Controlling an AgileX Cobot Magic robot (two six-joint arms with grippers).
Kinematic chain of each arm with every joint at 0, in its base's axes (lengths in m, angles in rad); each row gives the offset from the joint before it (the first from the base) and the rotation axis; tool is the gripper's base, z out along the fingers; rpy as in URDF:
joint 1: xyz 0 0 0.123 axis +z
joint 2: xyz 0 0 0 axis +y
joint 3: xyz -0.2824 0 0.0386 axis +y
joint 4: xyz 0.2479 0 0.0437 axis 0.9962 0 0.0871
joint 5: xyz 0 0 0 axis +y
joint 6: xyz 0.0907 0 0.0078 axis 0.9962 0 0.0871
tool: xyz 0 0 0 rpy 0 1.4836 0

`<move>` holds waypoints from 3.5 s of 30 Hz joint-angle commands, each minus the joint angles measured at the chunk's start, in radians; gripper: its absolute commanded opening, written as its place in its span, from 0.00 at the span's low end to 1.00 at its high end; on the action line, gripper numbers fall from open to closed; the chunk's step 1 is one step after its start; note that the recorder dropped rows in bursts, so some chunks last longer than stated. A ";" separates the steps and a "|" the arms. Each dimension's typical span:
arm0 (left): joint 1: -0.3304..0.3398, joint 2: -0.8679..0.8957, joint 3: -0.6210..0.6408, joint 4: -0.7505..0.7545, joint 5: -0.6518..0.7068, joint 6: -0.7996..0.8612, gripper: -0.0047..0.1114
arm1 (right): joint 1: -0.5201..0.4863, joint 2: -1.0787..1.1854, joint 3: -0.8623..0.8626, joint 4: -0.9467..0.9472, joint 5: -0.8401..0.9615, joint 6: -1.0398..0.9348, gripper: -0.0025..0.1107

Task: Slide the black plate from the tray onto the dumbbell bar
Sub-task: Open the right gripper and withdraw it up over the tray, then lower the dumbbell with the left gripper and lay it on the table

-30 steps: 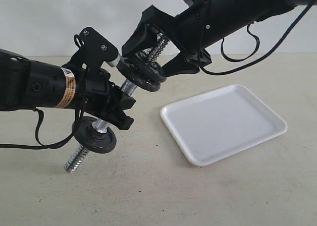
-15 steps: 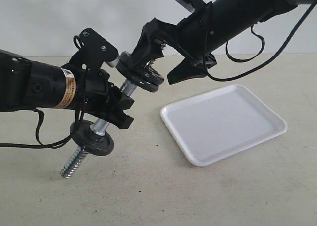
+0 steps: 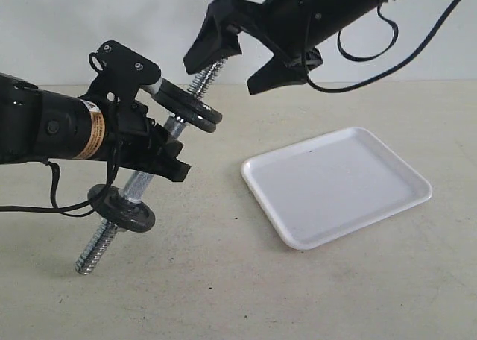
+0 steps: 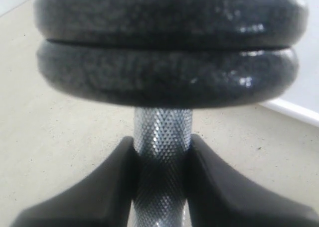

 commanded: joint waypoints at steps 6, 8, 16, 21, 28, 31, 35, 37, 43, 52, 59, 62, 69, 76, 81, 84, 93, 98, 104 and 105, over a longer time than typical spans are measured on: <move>-0.008 -0.071 -0.037 0.009 -0.003 -0.001 0.08 | -0.001 -0.014 -0.147 -0.271 0.218 -0.011 0.93; -0.008 -0.071 -0.033 0.009 -0.004 -0.001 0.08 | -0.001 -0.014 -0.147 -0.366 0.218 -0.011 0.87; -0.008 -0.071 -0.033 0.009 -0.004 -0.001 0.08 | -0.001 -0.016 -0.140 -0.562 0.218 0.079 0.05; -0.008 -0.071 -0.033 0.006 -0.004 -0.004 0.08 | -0.001 -0.014 -0.140 -0.575 0.218 0.101 0.02; -0.008 -0.071 -0.011 -0.026 0.014 -0.016 0.08 | -0.001 0.001 -0.140 -0.663 0.218 0.217 0.02; -0.008 -0.071 0.008 -0.032 0.029 -0.016 0.08 | -0.001 0.021 -0.116 -0.663 0.218 0.234 0.02; -0.008 -0.071 0.031 -0.034 0.067 -0.016 0.08 | -0.001 0.055 -0.036 -0.663 0.218 0.234 0.02; -0.008 -0.071 0.042 -0.034 0.075 -0.016 0.08 | -0.001 0.070 0.024 -0.663 0.198 0.234 0.02; -0.008 -0.071 0.058 -0.030 0.075 -0.008 0.08 | -0.001 0.105 0.164 -0.667 -0.004 0.236 0.02; -0.008 -0.067 0.065 -0.046 0.098 -0.008 0.08 | -0.001 0.105 0.220 -0.664 -0.110 0.236 0.02; -0.008 -0.026 0.065 -0.066 0.109 -0.008 0.08 | -0.001 0.105 0.220 -0.664 -0.110 0.236 0.02; -0.008 0.008 0.065 -0.066 0.113 -0.008 0.08 | -0.001 0.105 0.222 -0.659 -0.117 0.241 0.02; -0.008 0.076 0.065 -0.066 0.120 -0.008 0.08 | -0.001 0.105 0.222 -0.657 -0.124 0.245 0.02; -0.008 0.115 0.065 -0.073 0.122 -0.008 0.08 | -0.001 0.105 0.224 -0.657 -0.124 0.246 0.02; -0.008 0.121 0.065 -0.126 0.118 -0.008 0.08 | -0.001 0.105 0.224 -0.655 -0.129 0.246 0.02; -0.008 0.121 0.065 -0.175 0.090 -0.008 0.08 | -0.001 0.105 0.224 -0.640 -0.136 0.247 0.02; -0.008 0.121 0.065 -0.265 -0.044 -0.083 0.08 | -0.001 0.105 0.245 -0.625 -0.159 0.247 0.02; -0.008 0.121 0.065 -0.265 -0.117 -0.133 0.08 | -0.001 0.105 0.363 -0.625 -0.305 0.245 0.02; -0.008 0.150 0.065 -0.305 -0.120 -0.255 0.08 | -0.001 0.105 0.496 -0.625 -0.466 0.243 0.02; -0.008 0.162 0.065 -0.334 -0.126 -0.266 0.08 | -0.001 0.105 0.511 -0.625 -0.480 0.243 0.02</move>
